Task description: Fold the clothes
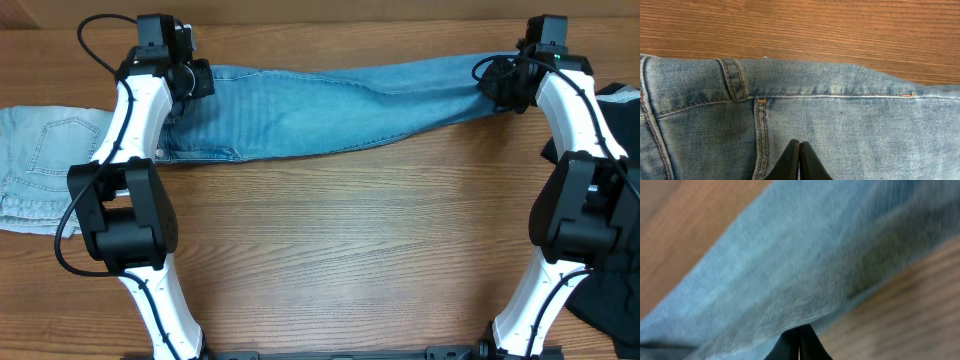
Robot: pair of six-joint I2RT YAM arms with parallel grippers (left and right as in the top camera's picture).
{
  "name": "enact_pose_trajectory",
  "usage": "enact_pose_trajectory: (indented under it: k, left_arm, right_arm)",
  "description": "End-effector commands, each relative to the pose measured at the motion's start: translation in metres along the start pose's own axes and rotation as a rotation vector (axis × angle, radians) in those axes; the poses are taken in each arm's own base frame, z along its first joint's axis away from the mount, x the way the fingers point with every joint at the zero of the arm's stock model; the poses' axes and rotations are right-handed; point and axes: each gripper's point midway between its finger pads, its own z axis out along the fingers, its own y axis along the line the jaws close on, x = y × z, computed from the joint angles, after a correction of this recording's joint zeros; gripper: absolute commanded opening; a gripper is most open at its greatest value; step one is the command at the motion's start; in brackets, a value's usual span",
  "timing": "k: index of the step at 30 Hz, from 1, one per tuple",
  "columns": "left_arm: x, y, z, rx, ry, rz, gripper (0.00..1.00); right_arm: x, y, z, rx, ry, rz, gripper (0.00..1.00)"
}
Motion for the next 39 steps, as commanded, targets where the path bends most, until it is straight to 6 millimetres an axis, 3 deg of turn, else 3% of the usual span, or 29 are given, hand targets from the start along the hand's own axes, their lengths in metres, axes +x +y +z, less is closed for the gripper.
enact_pose_trajectory:
  k: [1, 5, 7, 9, 10, 11, 14, 15, 18, 20, 21, 22, 23, 25, 29, 35, 39]
  left_arm:
    - [-0.005, 0.004, -0.001, -0.015, -0.017, 0.007, 0.07]
    - [-0.008, 0.004, -0.002, -0.015, -0.027, 0.008, 0.07]
    - [-0.012, 0.003, -0.005, -0.013, -0.041, 0.009, 0.08]
    - [-0.026, 0.001, -0.019, -0.016, -0.082, 0.013, 0.08]
    - [-0.035, -0.001, -0.028, -0.014, -0.108, 0.016, 0.08]
    - [-0.048, -0.004, -0.044, -0.010, -0.148, 0.020, 0.09]
    - [-0.062, -0.012, -0.081, 0.005, -0.202, 0.024, 0.12]
    - [-0.058, -0.014, -0.084, 0.006, -0.186, 0.025, 0.13]
    - [-0.021, -0.015, -0.081, -0.004, -0.037, 0.017, 0.18]
    - [-0.009, -0.014, -0.081, -0.008, 0.011, 0.012, 0.18]
    - [-0.008, -0.014, -0.081, -0.009, 0.018, 0.011, 0.17]
    - [-0.007, -0.013, -0.081, -0.010, 0.020, 0.011, 0.16]
    - [-0.007, -0.013, -0.081, -0.010, 0.021, 0.011, 0.14]
    - [-0.006, -0.013, -0.081, -0.010, 0.025, 0.011, 0.13]
    - [-0.005, -0.013, -0.081, -0.011, 0.030, 0.010, 0.17]
    - [-0.007, -0.011, -0.081, -0.020, 0.020, 0.010, 0.17]
    - [-0.008, -0.011, -0.081, -0.020, 0.019, 0.010, 0.17]
  right_arm:
    - [-0.005, 0.001, 0.011, -0.015, -0.022, 0.005, 0.04]
    - [-0.021, 0.007, 0.066, -0.099, -0.092, 0.030, 0.04]
    - [-0.043, 0.030, 0.074, -0.229, -0.183, -0.034, 0.08]
    - [-0.066, 0.065, 0.053, -0.378, -0.262, -0.119, 0.23]
    - [-0.074, 0.070, 0.046, -0.390, -0.281, -0.126, 0.36]
    - [-0.080, 0.076, 0.038, -0.398, -0.283, -0.141, 0.59]
    - [-0.081, 0.076, 0.014, -0.310, -0.231, -0.308, 0.75]
    - [-0.084, 0.067, 0.007, -0.241, -0.219, -0.295, 0.78]
    - [-0.085, 0.038, -0.031, -0.103, -0.135, -0.240, 0.79]
    - [-0.077, 0.009, -0.047, -0.006, -0.066, -0.155, 0.75]
    - [-0.073, -0.005, -0.050, 0.020, -0.038, -0.099, 0.50]
    - [-0.070, -0.016, -0.048, 0.036, -0.014, -0.039, 0.08]
    - [-0.067, -0.021, -0.045, 0.043, -0.001, -0.008, 0.04]
    - [-0.067, -0.021, -0.037, 0.040, -0.005, -0.008, 0.04]
    - [-0.072, -0.003, -0.012, 0.003, -0.057, 0.013, 0.04]
    - [-0.064, -0.017, 0.018, 0.071, -0.088, 0.118, 0.04]
    - [-0.076, -0.004, 0.037, 0.012, -0.180, 0.109, 0.04]
